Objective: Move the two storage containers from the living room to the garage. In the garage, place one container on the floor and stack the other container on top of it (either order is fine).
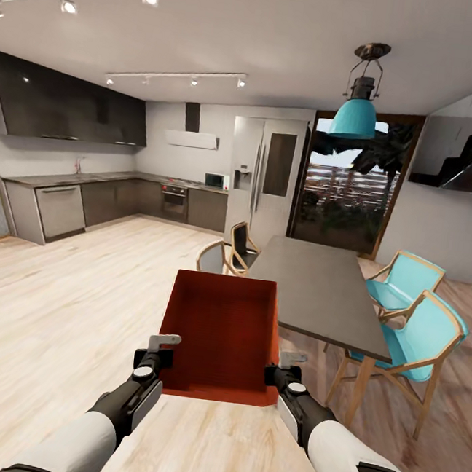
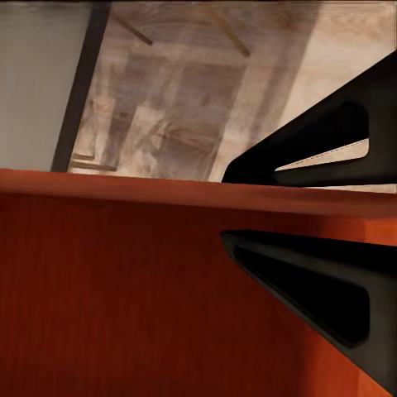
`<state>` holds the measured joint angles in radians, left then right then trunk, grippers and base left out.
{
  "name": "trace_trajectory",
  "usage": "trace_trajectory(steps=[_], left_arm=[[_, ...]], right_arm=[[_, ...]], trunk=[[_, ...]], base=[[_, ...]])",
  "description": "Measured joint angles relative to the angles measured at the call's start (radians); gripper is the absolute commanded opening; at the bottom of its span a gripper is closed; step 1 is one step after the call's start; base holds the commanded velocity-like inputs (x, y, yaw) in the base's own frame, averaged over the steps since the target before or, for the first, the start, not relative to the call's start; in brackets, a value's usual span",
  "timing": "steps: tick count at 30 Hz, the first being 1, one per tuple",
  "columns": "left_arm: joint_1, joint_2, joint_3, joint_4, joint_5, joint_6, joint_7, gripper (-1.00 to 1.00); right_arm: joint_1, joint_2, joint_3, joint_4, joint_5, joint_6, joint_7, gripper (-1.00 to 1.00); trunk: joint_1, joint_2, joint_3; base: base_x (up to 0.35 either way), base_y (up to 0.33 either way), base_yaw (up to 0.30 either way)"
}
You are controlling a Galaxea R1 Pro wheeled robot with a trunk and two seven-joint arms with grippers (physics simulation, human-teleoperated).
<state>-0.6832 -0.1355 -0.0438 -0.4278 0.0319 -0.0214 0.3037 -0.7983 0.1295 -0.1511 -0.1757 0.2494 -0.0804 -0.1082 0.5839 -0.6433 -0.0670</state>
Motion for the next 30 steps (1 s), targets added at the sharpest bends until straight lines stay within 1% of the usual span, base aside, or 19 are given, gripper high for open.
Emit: trace_trajectory(steps=[24,30], left_arm=[[0.0,-0.001,-0.001,0.001,0.0,0.0,0.002,-1.0],[-0.001,-0.002,0.007,0.018,0.0,-0.02,-0.001,-1.0]], right_arm=[[0.0,-0.001,0.001,0.0,-0.001,0.0,0.001,-1.0],[0.0,-0.001,0.007,0.0,0.002,0.0,-0.001,-1.0]], trunk=[[0.0,0.0,0.0],[0.0,0.0,0.0]], base=[[0.0,0.0,-0.283],[0.0,0.0,-0.283]])
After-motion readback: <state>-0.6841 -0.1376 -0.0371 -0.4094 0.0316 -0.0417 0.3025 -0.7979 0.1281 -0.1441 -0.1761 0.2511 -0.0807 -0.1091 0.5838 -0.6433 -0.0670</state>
